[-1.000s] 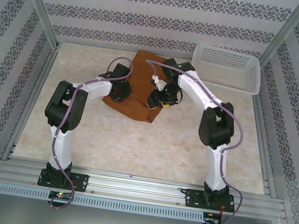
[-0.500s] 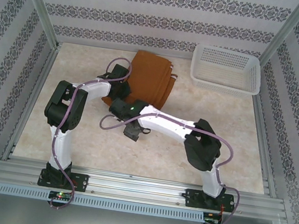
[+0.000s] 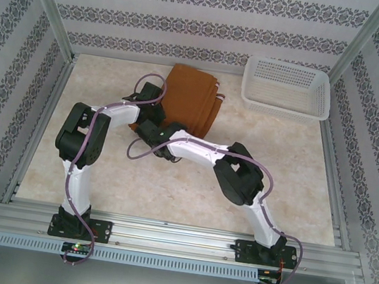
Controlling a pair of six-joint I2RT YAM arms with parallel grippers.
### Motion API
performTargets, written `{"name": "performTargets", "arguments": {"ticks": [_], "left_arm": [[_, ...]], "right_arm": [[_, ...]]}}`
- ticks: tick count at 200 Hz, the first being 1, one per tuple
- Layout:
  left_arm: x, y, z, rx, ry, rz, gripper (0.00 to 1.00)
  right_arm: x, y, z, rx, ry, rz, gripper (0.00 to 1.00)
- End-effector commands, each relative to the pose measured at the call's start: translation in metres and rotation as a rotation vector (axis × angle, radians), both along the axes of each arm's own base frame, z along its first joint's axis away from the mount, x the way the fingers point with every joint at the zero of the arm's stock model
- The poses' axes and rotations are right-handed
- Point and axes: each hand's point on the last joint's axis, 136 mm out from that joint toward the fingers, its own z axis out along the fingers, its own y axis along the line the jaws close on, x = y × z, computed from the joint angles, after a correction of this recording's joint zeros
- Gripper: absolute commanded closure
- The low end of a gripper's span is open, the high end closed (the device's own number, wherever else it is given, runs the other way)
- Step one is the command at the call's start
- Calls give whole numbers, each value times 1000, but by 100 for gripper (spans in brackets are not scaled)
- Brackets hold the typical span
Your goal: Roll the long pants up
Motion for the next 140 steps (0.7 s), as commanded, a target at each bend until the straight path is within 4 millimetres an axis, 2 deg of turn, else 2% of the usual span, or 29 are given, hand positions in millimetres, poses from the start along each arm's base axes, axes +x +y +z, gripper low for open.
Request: {"name": "performTargets", "arguments": {"ticks": [1, 13, 32, 37, 45, 54, 66, 79, 90, 112, 140], "left_arm": [[-32, 17, -26, 32, 135, 12, 100], [-33, 17, -23, 30, 131, 11, 100], [-32, 19, -13, 38, 111, 7, 100], [-32, 20, -10, 41, 106, 9, 100], [-30, 22, -2, 45, 91, 13, 100], [-27, 25, 7, 43, 73, 23, 100], [-22, 31, 23, 40, 43, 46, 98], [-18, 41, 42, 70, 17, 80, 72], [-16, 49, 60, 96, -14, 99, 64], [-17, 69, 96, 154, -71, 141, 59], [-27, 81, 132, 157, -125, 168, 64]], "right_arm": [[20, -3, -24, -28, 13, -3, 20], [22, -14, -37, -29, 66, -34, 28], [15, -30, -54, 17, 190, -96, 50], [13, -34, -56, 33, 215, -111, 60], [10, -39, -59, 50, 242, -131, 85], [8, -44, -60, 68, 264, -147, 100], [4, -48, -59, 99, 301, -167, 100], [-1, -47, -52, 142, 334, -185, 100], [-5, -45, -42, 186, 358, -194, 100], [-17, -36, -15, 284, 429, -211, 100], [-37, -27, 18, 410, 615, -281, 100]]}}
